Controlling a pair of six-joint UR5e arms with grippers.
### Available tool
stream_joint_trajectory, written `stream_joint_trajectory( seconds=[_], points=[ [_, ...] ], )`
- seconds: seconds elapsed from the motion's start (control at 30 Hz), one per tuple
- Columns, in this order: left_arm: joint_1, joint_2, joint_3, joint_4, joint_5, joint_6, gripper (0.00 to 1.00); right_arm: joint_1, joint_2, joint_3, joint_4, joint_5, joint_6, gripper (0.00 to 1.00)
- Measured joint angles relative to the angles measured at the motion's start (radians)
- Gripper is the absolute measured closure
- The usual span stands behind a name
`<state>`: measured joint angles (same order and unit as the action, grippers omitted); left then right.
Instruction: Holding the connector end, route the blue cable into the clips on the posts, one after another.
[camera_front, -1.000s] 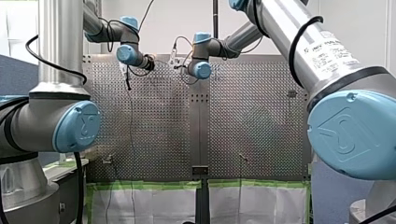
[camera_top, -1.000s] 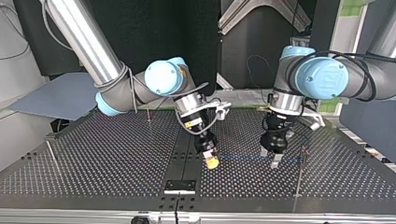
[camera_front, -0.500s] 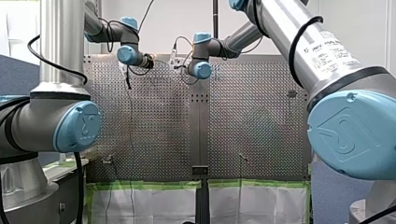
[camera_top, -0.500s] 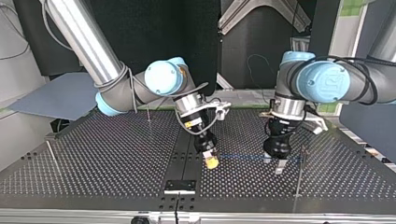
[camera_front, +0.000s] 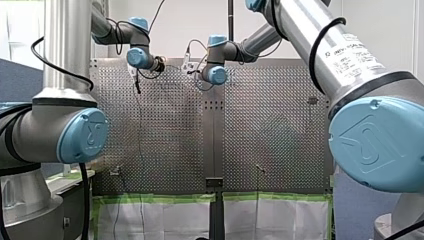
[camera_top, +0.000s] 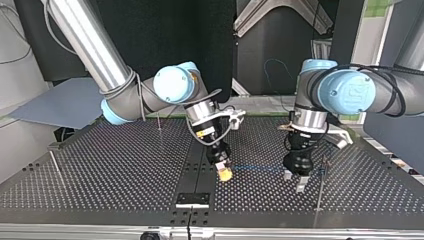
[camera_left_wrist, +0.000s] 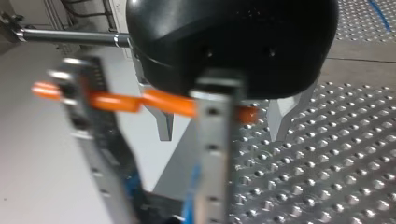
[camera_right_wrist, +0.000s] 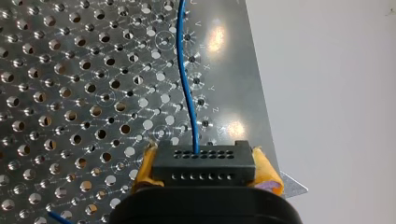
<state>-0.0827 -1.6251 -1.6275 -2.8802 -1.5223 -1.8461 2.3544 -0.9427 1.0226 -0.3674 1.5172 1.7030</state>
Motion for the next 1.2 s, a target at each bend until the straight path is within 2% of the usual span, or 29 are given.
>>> stream_joint_trajectory(
  seconds=[0.5,0.7,1.2],
  points=[
    [-0.015,-0.011,0.000,-0.038,-0.093,0.087,0.00,-0.006,0.000,0.000,0.004,0.001,0.002,1.00],
    [-0.025,-0.012,0.000,-0.043,-0.099,0.111,0.00,-0.007,0.001,0.000,0.006,0.001,0.003,1.00],
    [-0.029,-0.011,0.000,-0.033,-0.104,0.119,0.00,-0.007,0.001,0.000,0.023,0.001,-0.002,1.00]
  ],
)
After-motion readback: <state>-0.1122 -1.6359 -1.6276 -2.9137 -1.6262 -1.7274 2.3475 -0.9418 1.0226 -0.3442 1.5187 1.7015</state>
